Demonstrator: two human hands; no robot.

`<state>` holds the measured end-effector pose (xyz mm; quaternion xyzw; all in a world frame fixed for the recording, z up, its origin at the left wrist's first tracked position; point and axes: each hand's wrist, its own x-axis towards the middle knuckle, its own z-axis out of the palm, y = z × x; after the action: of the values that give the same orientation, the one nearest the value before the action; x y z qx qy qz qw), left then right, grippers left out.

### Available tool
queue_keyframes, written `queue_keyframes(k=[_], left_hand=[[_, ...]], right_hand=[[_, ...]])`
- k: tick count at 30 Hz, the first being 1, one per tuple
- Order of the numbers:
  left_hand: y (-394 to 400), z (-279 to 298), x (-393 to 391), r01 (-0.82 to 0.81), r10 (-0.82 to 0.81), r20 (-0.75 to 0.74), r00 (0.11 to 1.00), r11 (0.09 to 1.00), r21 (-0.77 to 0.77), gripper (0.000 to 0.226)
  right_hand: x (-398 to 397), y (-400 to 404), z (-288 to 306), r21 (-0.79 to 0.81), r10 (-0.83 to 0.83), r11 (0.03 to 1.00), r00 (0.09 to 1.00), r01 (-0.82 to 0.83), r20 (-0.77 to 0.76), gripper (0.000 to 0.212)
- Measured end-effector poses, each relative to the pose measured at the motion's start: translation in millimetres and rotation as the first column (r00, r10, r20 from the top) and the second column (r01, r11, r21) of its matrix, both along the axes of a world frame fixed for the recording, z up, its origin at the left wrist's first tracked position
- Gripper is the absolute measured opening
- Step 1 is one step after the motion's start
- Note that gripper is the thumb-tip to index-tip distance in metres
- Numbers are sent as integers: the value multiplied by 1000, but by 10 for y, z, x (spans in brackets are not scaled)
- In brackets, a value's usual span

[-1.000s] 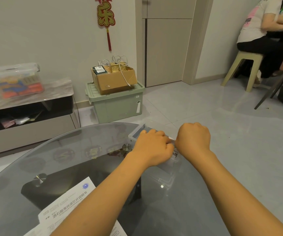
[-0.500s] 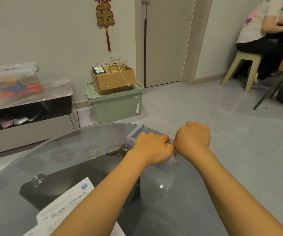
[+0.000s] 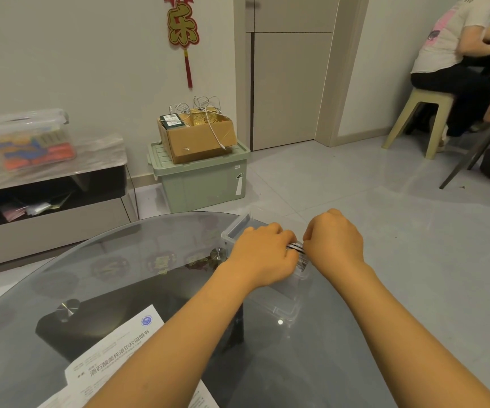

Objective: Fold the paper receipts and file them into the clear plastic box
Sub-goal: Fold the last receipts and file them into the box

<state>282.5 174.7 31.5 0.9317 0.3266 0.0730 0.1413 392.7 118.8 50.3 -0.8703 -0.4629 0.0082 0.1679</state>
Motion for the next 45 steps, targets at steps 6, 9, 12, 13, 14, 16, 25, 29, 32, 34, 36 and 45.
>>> queue_keyframes(k=[6,9,12,13,14,16,25,29,32,34,36,45], left_hand=[[-8,10,-14,56,-58,23,998,996,64,66],[-29,-29,-60,66,-75,135,988,995,71,63],[-32,-48,-76,99,-111,90,990,987,128,71],[-26,-35,-72,104,-114,56,992,983,151,75],[-24,-18,-60,98,-103,30,994,983,154,75],[-28,17,-31,81,-80,-7,997,987,138,69],[-56,53,-141,12,-28,109,994,990,144,63],[-212,247,-354,-67,46,138,989,985,156,63],[-459,321,-640,-117,97,134,986,982,146,62],[-624,334,-838,-143,125,133,983,981,131,61],[-830,342,-1079,-186,175,117,978,978,90,53],[-1731,112,-1987,-329,320,-99,942,940,-92,42]], right_hand=[[51,-68,11,73,28,997,997,-23,-75,15],[54,-97,16,94,40,995,994,-31,-98,13],[58,-101,2,105,43,994,993,-31,-114,13],[61,-97,-5,114,44,993,992,-30,-121,13],[70,-95,-13,123,45,992,991,-29,-126,13],[86,-93,-24,130,47,991,990,-29,-133,14],[144,-156,-35,242,121,967,983,-85,-139,16],[19,-325,23,313,258,924,962,-220,-87,16],[-156,-484,40,314,379,886,923,-341,-69,19],[-259,-581,46,315,443,860,894,-402,-69,19],[-394,-708,63,311,492,838,868,-449,-73,18],[-1015,-1321,-159,177,710,704,686,-688,-159,16]])
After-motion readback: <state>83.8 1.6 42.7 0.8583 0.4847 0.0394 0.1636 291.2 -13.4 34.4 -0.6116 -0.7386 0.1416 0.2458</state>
